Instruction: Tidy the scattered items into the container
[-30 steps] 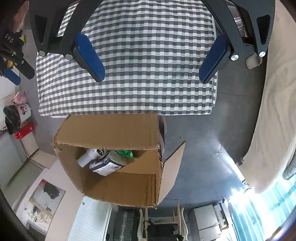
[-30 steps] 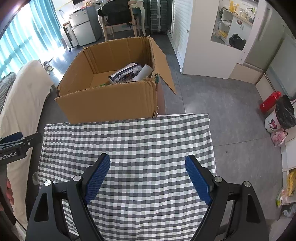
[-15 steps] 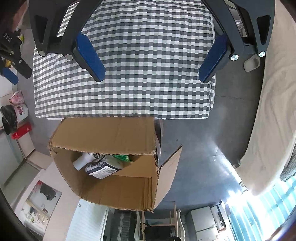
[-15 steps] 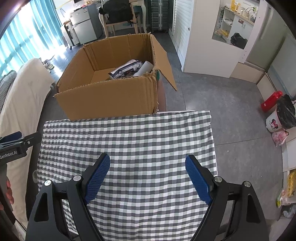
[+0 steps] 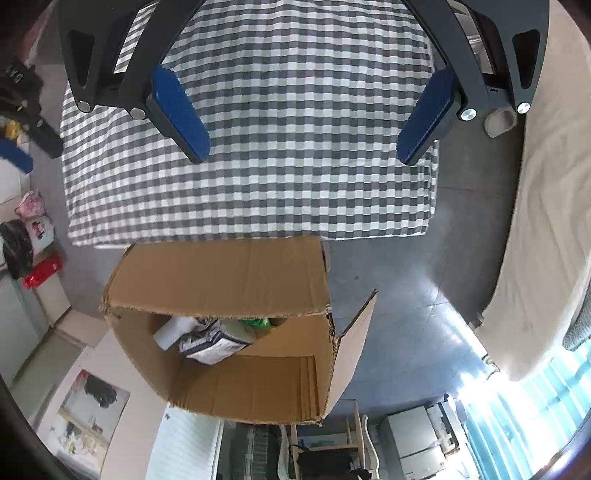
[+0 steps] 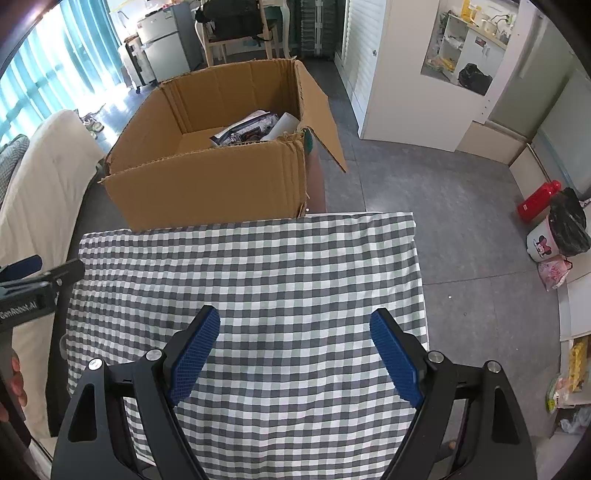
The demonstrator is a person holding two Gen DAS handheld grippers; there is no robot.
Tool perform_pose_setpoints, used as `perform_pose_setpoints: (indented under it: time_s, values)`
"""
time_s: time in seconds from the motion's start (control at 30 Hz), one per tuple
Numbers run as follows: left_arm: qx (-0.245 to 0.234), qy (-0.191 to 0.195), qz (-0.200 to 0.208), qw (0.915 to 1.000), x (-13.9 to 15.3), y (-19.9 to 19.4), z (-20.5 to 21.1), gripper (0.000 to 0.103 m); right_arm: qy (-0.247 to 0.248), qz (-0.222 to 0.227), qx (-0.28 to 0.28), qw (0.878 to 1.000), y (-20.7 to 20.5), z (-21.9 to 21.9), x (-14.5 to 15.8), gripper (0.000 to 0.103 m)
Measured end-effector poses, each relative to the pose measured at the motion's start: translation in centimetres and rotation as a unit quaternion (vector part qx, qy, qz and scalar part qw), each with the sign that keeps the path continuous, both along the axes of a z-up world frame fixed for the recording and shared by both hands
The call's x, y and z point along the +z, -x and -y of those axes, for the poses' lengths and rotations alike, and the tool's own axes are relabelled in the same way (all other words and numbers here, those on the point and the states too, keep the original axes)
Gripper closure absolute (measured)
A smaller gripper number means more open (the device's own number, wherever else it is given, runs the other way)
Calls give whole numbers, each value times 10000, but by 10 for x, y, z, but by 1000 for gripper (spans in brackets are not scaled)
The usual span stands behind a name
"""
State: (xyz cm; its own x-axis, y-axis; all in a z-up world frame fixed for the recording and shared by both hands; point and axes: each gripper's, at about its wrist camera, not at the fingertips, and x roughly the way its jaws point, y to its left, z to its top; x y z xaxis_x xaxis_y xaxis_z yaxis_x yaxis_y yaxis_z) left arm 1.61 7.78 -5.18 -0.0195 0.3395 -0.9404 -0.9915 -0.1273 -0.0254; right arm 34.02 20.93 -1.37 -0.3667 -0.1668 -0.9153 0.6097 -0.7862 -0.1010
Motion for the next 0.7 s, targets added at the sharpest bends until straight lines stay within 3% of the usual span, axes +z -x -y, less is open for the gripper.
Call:
perform_pose_setpoints:
  time_s: [0.43, 0.6, 0.7]
  values:
    - [46, -146, 309, 9994, 4, 2, -4, 0, -72, -40, -35, 10000, -2, -2, -1, 19]
    - [355, -183, 663, 9970, 3, 11, -6, 0, -120, -40, -48, 9999, -3, -4, -3, 19]
    - [354, -399, 908, 9944, 7, 15, -3, 0, -153, -55, -37, 9999, -5, -4, -4, 19]
